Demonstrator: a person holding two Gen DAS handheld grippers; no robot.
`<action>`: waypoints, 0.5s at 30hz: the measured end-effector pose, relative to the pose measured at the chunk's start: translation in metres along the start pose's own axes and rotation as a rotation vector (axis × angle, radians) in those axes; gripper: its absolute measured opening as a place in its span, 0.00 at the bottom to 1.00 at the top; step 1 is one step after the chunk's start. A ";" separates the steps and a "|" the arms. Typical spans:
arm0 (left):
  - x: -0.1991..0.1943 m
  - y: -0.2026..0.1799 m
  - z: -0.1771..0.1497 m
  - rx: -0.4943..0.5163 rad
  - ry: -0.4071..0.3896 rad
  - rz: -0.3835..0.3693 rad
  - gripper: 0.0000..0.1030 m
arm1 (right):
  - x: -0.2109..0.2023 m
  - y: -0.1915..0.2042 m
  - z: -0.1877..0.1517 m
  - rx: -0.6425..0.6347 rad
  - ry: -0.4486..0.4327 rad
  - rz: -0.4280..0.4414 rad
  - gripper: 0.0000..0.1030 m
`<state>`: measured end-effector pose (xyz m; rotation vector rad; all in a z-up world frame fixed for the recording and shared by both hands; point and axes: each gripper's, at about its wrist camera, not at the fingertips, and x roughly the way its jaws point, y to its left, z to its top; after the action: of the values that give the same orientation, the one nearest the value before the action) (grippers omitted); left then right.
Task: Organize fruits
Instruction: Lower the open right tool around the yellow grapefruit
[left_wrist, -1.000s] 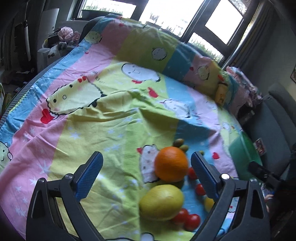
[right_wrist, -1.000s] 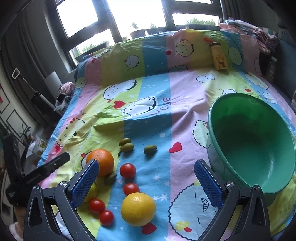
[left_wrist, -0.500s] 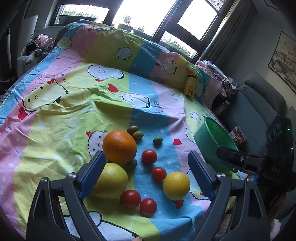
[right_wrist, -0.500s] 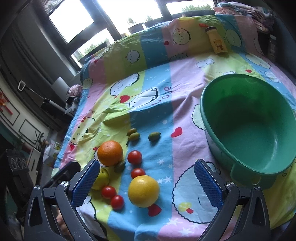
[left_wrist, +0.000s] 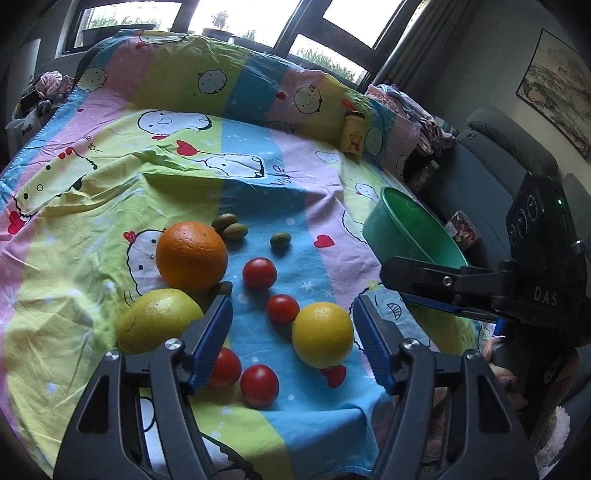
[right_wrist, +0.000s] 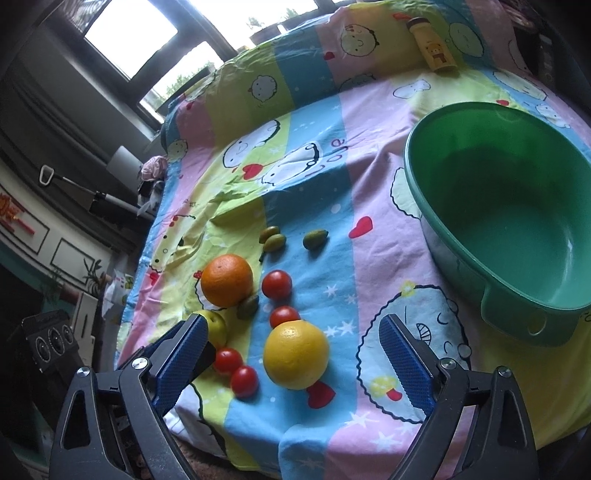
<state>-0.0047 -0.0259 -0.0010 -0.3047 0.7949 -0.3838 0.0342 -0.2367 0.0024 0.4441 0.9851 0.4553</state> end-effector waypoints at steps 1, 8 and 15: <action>0.002 -0.001 -0.001 0.006 0.009 -0.008 0.65 | 0.002 -0.001 0.000 0.004 0.007 -0.001 0.92; 0.014 -0.010 -0.008 0.014 0.072 -0.057 0.63 | 0.014 -0.003 -0.001 0.031 0.051 0.019 0.91; 0.027 -0.023 -0.014 0.044 0.119 -0.100 0.54 | 0.038 -0.004 -0.004 0.050 0.139 0.026 0.69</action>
<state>-0.0029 -0.0595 -0.0181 -0.2827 0.8886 -0.5165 0.0495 -0.2181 -0.0279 0.4756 1.1283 0.4905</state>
